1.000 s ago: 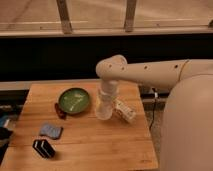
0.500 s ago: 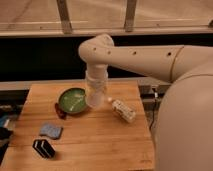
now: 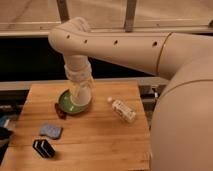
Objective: Place the ceramic cup over the eraser
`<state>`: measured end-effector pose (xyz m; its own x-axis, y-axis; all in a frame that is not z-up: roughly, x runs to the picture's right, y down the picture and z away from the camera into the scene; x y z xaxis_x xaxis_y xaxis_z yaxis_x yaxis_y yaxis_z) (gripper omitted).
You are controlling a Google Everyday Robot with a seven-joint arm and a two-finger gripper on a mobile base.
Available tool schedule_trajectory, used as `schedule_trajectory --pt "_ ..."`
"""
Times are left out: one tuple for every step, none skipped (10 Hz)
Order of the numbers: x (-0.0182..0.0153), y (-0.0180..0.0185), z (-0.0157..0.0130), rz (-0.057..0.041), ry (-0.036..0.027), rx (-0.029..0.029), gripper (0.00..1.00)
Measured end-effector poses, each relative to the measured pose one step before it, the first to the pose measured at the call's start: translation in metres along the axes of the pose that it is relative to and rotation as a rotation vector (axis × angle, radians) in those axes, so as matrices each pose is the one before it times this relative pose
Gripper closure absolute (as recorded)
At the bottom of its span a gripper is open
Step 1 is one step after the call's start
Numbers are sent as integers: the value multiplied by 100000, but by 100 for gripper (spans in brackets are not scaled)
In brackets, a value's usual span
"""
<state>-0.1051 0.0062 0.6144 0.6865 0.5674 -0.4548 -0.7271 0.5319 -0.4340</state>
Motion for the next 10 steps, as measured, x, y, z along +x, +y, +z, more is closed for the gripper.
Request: schedule_trajectory --pt "-4 650 -744 -2856 -738 -677 100" --pt "18 1479 -1167 -3617 -1440 -2015 100" --pt "59 1295 -784 -2862 -1094 -2377 100" --pt "-313 1656 -541 -2586 -1909 -4187 100" --pt "-94 797 -220 -1031 -784 -2264 100" --pt "10 18 1 52 -107 -278 100" --pt "14 -18 -10 59 -26 -6 100" --pt "-23 29 18 -65 15 -17 100" --pt "-13 5 -4 0 -54 -10 100" --pt "24 -23 -11 44 48 29 100"
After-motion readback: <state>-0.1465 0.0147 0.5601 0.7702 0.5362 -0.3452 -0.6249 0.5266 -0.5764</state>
